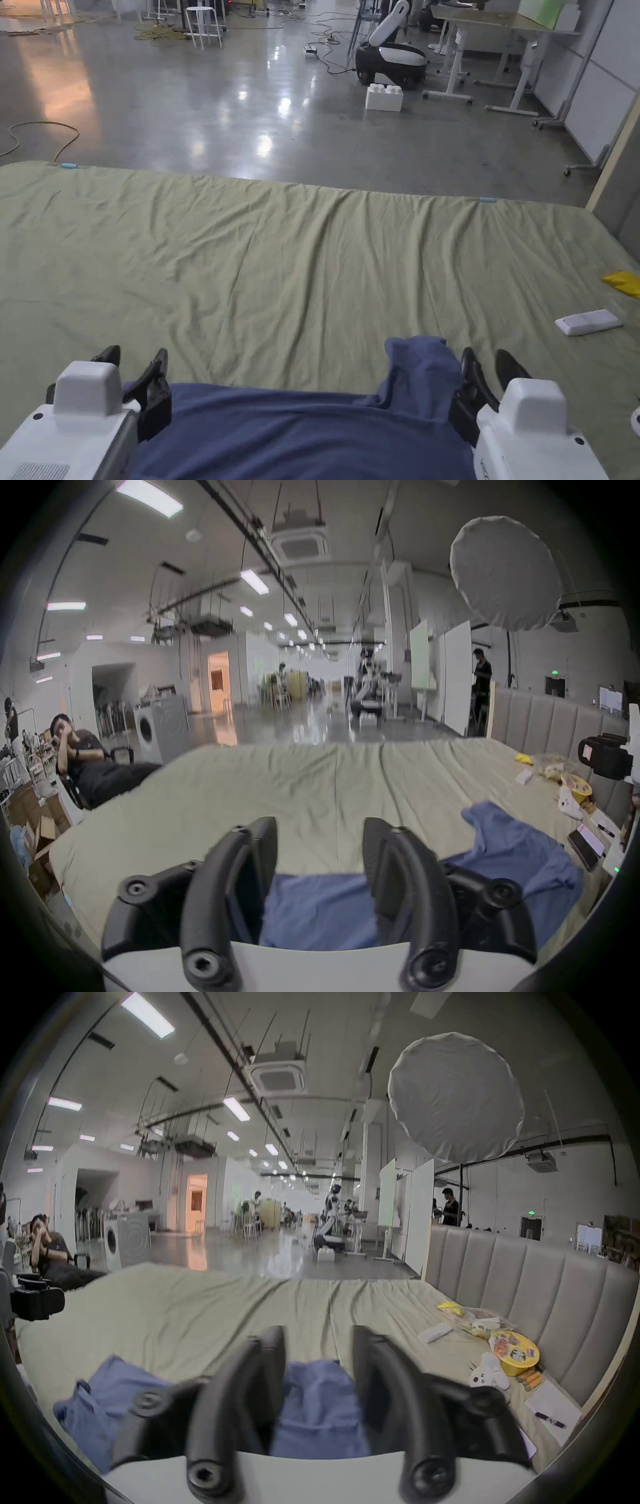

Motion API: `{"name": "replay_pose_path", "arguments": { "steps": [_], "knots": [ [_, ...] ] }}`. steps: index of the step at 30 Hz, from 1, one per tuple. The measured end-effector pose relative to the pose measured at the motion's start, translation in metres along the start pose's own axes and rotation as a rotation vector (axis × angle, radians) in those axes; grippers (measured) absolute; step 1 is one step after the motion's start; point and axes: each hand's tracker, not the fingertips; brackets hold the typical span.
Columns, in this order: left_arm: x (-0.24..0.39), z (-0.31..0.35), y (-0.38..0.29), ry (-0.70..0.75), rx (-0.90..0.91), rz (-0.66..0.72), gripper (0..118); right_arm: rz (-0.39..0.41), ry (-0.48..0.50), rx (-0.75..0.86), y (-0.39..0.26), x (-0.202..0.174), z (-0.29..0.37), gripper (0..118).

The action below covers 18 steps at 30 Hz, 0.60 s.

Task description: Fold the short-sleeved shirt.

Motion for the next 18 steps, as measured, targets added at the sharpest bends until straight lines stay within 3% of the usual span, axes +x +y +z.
{"name": "replay_pose_path", "arguments": {
  "steps": [1,2,3,6,11,18],
  "knots": [
    [0.003,0.002,0.003,0.012,0.012,-0.009,33,-0.002,-0.005,0.006,0.002,-0.004,-0.001,17],
    [0.006,0.003,0.005,0.02,0.026,-0.016,14,-0.009,-0.009,0.009,0.004,-0.007,-0.001,13],
    [0.009,0.005,0.008,0.041,0.039,-0.022,7,-0.022,-0.009,0.018,0.005,-0.01,-0.001,8],
    [0.012,0.012,0.012,0.025,0.091,-0.015,5,-0.05,0.004,0.038,0.009,-0.016,-0.001,2],
    [0.006,0.01,0.009,0.059,0.104,-0.039,5,-0.034,-0.01,0.101,0.016,-0.023,0.002,1],
    [-0.034,-0.058,-0.024,0.091,-0.152,-0.022,5,-0.027,-0.002,0.068,0.013,-0.02,-0.011,1]
  ]
}}
